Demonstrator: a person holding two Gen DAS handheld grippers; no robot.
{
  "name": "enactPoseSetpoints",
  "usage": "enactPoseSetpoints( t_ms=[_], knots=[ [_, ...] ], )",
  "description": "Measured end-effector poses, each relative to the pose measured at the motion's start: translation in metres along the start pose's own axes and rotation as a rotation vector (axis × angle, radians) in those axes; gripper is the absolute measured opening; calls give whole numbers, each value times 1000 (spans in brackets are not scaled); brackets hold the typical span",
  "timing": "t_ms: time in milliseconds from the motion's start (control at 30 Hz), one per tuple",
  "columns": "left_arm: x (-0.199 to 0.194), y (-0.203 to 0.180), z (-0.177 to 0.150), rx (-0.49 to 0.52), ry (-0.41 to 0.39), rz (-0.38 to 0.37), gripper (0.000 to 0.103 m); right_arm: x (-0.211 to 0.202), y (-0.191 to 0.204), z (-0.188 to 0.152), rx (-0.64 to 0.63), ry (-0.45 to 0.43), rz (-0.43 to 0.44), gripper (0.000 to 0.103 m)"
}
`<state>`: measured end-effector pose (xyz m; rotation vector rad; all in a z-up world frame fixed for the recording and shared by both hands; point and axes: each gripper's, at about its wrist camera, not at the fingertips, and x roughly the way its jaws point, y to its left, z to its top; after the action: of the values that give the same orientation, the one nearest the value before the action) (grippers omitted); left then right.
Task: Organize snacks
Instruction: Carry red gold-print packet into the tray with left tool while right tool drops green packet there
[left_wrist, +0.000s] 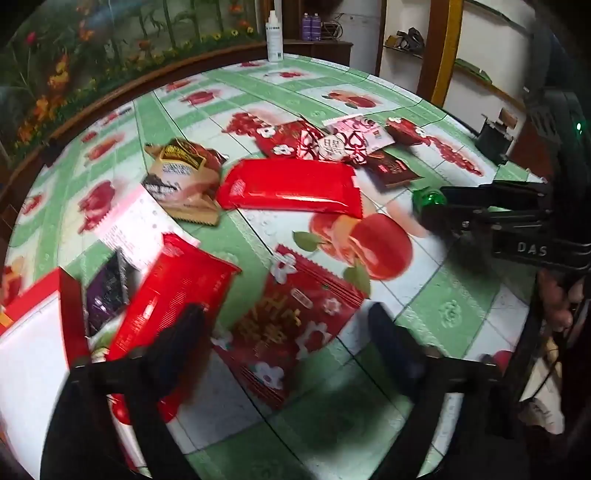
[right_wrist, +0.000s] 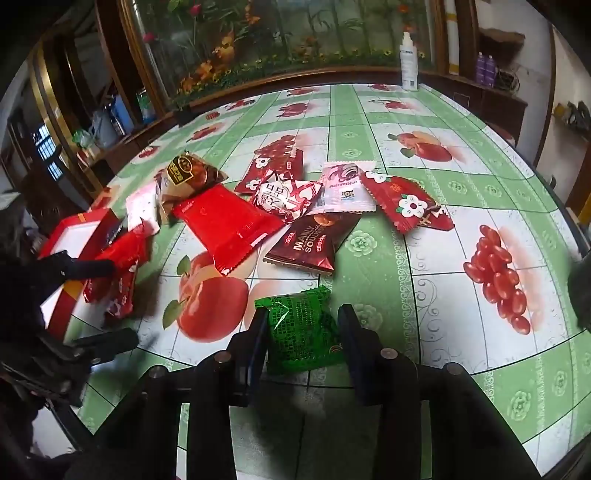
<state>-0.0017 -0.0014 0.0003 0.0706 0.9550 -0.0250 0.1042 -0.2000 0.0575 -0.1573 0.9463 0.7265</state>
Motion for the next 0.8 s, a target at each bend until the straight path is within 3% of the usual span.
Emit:
enactPoseSetpoints(
  t_ms=[67,133,300,467,633,800],
  knots=[
    [3,0,-4,-12,35,-42,43,-1,1,0,-2,-1,-4,41],
    [3,2,0,-13,22,-46,39,0,2,0,-8,-2,-13,41],
    [-2,-7,-6,-3,0,-67,36,8,7,1,-34,6,-46,42],
    [1,-1,0,-82,-10,-90,35,12,20,1,-90,9,-133,39],
    [-19,-9,-5,-78,-62,-81,35,6,16,-1,-61,-8,-109,32],
    [-56,-2,-16,-113,-124,9,35,1,19,-4,-15,-29,-31,30]
  ],
)
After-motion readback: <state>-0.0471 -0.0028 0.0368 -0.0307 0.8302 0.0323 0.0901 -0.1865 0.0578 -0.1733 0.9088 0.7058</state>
